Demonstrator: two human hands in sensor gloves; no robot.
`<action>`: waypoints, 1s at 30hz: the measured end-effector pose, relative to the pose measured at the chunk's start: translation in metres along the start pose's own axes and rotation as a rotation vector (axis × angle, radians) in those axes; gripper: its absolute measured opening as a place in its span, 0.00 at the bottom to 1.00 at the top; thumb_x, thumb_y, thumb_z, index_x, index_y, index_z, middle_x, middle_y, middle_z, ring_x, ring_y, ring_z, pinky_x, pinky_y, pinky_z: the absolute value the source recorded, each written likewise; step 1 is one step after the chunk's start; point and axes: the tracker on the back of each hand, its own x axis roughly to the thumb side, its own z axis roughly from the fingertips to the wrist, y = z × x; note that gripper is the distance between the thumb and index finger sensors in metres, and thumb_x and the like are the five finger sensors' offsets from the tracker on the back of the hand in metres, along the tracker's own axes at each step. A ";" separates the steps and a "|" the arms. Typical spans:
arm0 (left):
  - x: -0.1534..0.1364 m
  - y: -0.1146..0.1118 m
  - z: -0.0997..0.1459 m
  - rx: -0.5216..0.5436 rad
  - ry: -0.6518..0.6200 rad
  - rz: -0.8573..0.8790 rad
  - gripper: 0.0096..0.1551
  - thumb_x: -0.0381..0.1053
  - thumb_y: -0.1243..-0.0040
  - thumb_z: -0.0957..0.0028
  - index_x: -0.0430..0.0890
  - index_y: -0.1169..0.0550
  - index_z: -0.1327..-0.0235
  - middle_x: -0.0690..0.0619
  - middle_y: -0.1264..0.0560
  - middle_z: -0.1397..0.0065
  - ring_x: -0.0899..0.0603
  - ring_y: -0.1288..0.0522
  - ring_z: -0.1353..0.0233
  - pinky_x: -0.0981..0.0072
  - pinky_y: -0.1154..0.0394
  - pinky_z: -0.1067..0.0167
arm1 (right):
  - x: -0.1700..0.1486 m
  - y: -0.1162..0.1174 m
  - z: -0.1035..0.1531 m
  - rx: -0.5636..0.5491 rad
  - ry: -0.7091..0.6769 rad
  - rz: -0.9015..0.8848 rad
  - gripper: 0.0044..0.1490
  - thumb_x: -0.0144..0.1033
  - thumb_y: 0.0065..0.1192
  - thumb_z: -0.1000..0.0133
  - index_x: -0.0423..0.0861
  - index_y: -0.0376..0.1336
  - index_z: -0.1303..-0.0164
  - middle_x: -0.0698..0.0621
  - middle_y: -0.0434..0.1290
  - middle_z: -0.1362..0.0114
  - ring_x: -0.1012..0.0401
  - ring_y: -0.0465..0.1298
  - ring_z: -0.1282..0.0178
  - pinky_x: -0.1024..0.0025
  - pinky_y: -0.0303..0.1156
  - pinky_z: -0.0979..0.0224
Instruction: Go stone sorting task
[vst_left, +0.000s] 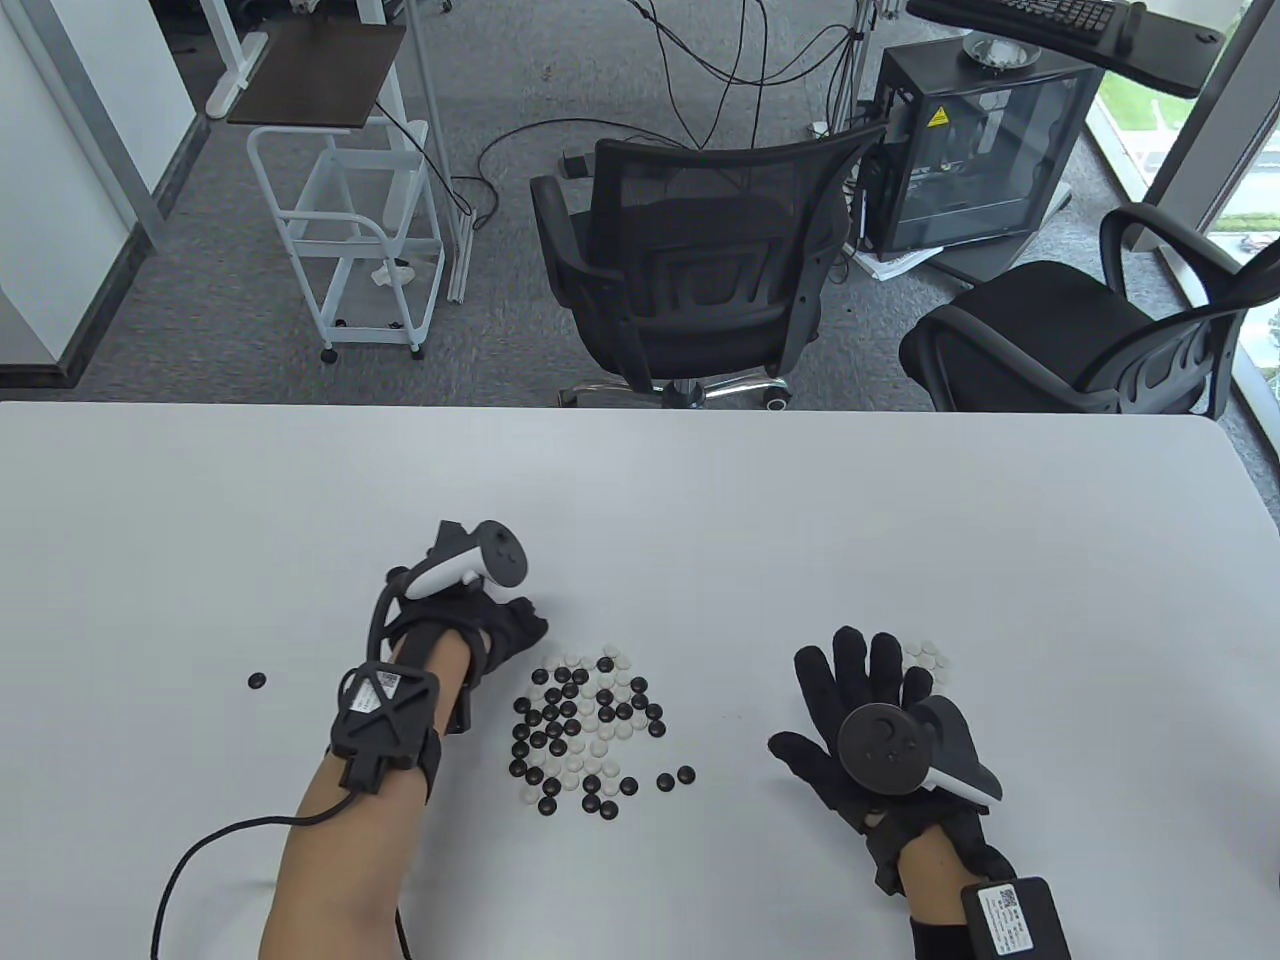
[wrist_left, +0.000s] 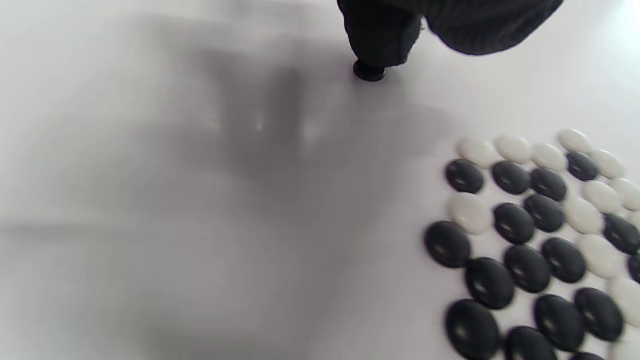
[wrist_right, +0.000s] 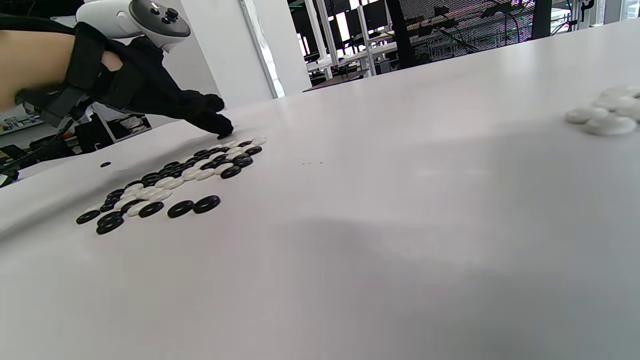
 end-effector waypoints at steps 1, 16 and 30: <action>-0.017 0.002 0.002 -0.002 0.036 0.026 0.40 0.67 0.63 0.44 0.59 0.38 0.16 0.38 0.76 0.17 0.26 0.82 0.26 0.17 0.79 0.46 | 0.000 0.000 0.000 0.000 0.001 0.000 0.57 0.53 0.41 0.35 0.24 0.35 0.14 0.13 0.27 0.22 0.19 0.24 0.31 0.10 0.28 0.41; -0.188 -0.010 0.050 0.004 0.317 0.294 0.41 0.67 0.62 0.43 0.57 0.37 0.14 0.38 0.75 0.17 0.25 0.82 0.25 0.17 0.79 0.46 | -0.002 0.002 -0.002 0.029 0.013 0.010 0.57 0.53 0.41 0.35 0.23 0.35 0.14 0.13 0.27 0.22 0.19 0.24 0.31 0.11 0.28 0.41; -0.154 0.009 0.064 0.081 0.135 0.235 0.41 0.67 0.60 0.42 0.56 0.37 0.14 0.37 0.75 0.16 0.24 0.82 0.25 0.16 0.79 0.46 | 0.000 0.004 -0.004 0.037 0.011 0.008 0.57 0.53 0.41 0.35 0.23 0.35 0.14 0.13 0.27 0.22 0.19 0.24 0.31 0.11 0.28 0.41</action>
